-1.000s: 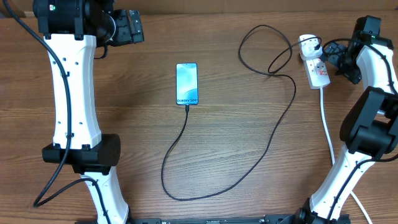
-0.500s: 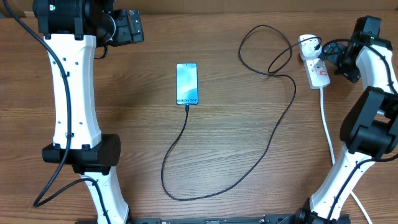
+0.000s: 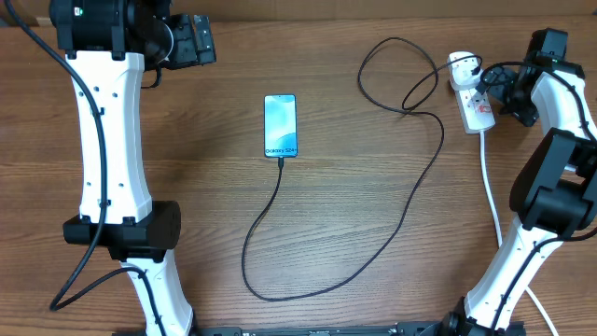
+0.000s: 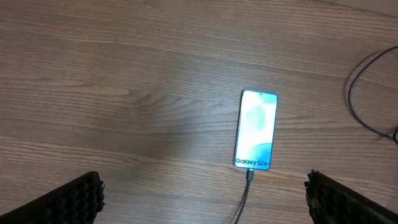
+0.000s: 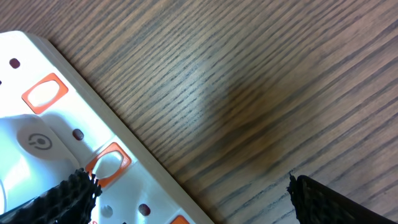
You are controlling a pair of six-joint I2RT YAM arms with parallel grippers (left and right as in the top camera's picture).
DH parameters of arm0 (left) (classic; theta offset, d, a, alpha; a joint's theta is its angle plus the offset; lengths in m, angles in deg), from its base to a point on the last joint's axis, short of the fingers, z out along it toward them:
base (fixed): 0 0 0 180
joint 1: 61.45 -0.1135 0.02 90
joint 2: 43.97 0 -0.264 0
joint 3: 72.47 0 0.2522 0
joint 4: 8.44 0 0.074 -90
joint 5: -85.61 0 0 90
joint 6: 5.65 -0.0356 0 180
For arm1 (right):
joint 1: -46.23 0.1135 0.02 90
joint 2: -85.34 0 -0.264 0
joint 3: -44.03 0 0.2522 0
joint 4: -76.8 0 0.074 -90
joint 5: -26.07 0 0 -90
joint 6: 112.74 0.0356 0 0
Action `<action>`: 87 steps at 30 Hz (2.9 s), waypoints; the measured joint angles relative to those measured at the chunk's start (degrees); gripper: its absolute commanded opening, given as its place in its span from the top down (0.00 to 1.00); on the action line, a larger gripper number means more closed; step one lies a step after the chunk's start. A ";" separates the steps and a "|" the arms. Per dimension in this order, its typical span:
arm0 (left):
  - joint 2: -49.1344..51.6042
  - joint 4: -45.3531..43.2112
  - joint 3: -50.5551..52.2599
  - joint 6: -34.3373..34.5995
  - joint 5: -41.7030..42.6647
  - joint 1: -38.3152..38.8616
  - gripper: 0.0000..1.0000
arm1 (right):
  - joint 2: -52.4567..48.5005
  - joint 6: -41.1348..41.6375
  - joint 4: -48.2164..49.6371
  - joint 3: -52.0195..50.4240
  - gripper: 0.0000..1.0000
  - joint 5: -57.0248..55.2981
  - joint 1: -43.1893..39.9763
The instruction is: Plug charger to phone and switch on socket
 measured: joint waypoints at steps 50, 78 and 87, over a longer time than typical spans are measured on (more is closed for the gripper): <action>0.00 0.00 0.00 0.00 0.00 0.00 0.00 | -1.11 0.07 1.86 0.00 0.00 0.13 -0.04; 0.00 0.00 0.00 0.00 0.00 0.11 0.00 | -1.22 0.04 0.33 0.00 0.00 1.62 -0.11; 0.00 0.00 0.00 0.00 0.00 0.11 0.00 | -1.62 0.98 -1.60 1.31 0.00 2.29 -0.70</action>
